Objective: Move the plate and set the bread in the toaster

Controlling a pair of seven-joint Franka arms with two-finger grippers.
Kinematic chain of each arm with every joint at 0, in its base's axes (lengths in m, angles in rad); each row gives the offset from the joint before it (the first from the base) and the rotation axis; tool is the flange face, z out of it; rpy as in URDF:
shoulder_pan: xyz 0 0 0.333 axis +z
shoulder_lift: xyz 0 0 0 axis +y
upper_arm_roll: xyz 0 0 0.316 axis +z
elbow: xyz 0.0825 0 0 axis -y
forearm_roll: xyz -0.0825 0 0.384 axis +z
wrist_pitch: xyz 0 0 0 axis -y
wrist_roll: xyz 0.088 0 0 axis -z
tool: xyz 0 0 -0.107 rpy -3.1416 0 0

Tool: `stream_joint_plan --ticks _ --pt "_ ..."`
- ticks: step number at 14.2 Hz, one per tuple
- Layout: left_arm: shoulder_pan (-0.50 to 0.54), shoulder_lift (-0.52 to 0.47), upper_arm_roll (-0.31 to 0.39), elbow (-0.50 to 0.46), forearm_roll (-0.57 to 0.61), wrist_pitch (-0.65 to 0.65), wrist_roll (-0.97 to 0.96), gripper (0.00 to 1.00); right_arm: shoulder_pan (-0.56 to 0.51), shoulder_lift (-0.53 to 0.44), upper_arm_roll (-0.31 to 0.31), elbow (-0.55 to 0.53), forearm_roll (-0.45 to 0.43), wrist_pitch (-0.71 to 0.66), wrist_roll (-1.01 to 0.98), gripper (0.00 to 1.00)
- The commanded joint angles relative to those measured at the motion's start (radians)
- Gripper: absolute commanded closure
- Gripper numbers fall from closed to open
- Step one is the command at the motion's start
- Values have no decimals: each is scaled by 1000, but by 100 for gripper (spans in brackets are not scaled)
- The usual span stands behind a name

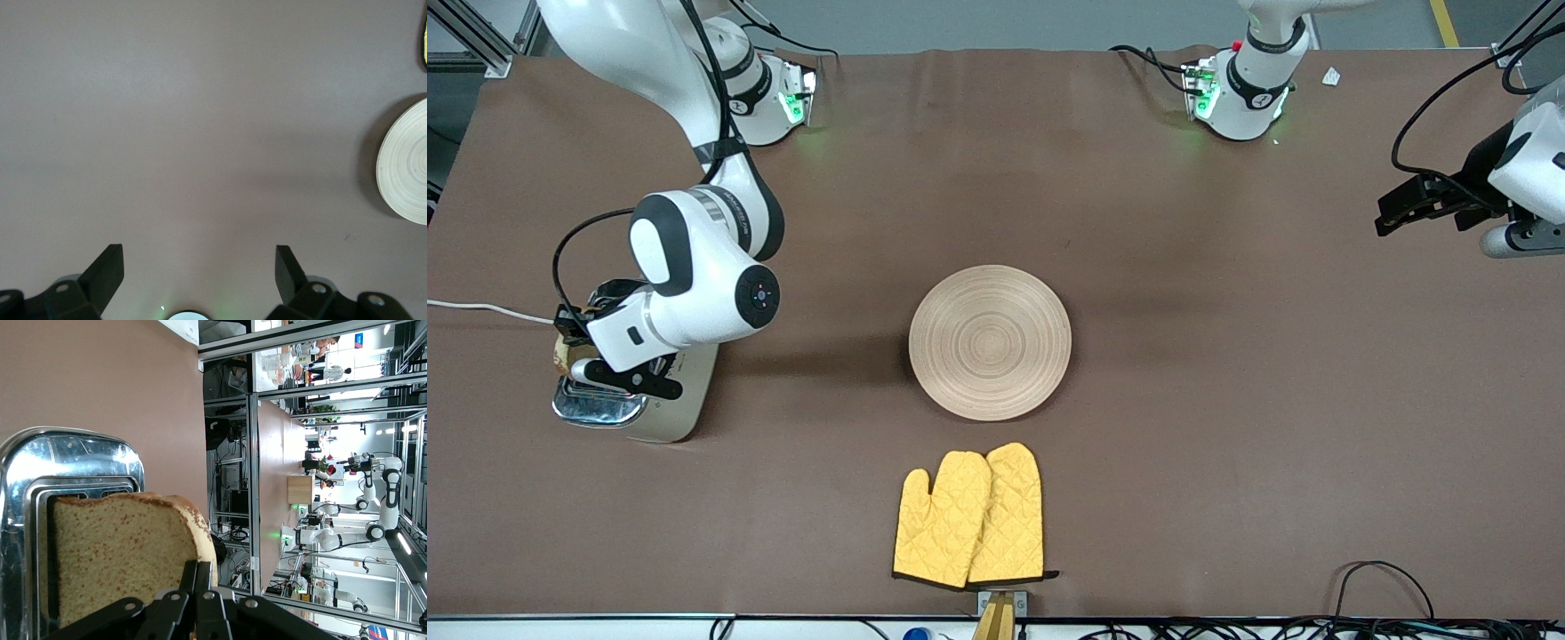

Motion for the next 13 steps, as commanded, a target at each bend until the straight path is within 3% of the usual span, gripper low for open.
stream_joint_plan --ticks 1,7,8,11,13 --pt "1 -16 -3 -9 1 10 -7 0 -15 -5 13 -21 -31 10 22 100" --pt "4 -30 -44 -17 42 21 -9 0 -15 18 14 -21 -29 24 54 99" --pt "5 -30 -45 -17 41 22 -7 0 -17 18 14 -19 -29 26 54 91" --pt "8 -29 -45 -17 30 22 -10 0 -23 18 14 -15 -28 27 56 34" --pt "10 -29 -44 -17 28 22 -10 0 -35 18 17 -8 -11 32 56 16"
